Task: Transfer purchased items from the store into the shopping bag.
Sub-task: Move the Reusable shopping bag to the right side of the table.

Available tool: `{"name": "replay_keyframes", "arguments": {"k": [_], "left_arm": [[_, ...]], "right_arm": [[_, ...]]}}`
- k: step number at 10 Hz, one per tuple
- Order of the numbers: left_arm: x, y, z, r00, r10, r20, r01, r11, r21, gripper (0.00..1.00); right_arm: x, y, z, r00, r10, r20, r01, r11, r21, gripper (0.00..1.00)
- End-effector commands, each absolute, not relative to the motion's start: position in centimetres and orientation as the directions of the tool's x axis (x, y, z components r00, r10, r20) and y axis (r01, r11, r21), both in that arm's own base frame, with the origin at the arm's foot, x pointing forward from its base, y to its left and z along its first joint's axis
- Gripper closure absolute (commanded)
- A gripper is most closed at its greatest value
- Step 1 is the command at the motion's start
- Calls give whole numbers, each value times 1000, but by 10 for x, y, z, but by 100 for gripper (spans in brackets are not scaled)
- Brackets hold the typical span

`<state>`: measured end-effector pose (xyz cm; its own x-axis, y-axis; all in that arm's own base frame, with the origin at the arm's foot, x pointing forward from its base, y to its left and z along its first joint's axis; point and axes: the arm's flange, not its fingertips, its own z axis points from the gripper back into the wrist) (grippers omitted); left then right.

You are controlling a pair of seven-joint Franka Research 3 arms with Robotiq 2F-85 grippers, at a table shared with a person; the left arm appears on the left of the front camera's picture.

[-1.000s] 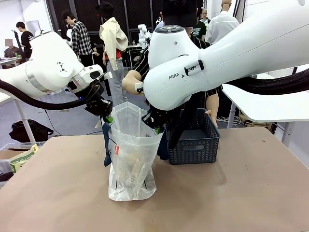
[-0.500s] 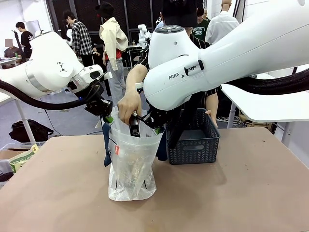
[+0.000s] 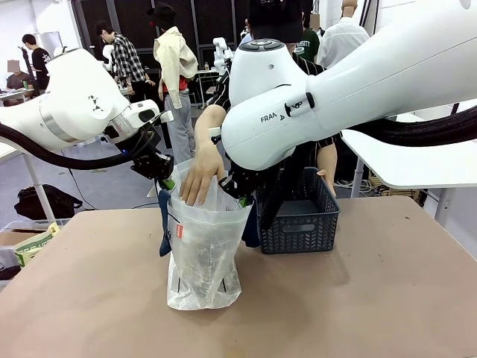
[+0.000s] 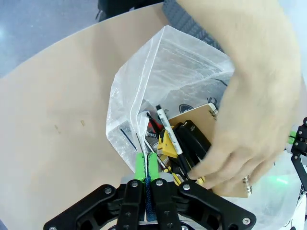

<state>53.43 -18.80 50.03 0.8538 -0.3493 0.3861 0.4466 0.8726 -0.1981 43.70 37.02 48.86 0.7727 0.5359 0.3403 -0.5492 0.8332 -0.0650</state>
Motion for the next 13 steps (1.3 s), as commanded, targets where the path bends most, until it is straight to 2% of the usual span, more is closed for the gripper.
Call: {"name": "replay_keyframes", "arguments": {"k": [1, 6, 9, 13], "left_arm": [[532, -186, 501, 852, -342, 397, 443, 875, -197, 100], [534, -188, 500, 854, -349, 386, 447, 873, -198, 100], [550, -198, 507, 798, -444, 409, 572, 772, -278, 100], [564, -193, 507, 791, -436, 429, 600, 691, -405, 100]], "right_arm": [[434, 367, 487, 773, 536, 341, -549, 833, -64, 100], [437, 370, 489, 773, 536, 340, -549, 833, -65, 100], [443, 402, 500, 667, 677, 312, -655, 732, -187, 100], [450, 436, 507, 514, 822, 246, -769, 569, -293, 100]]}}
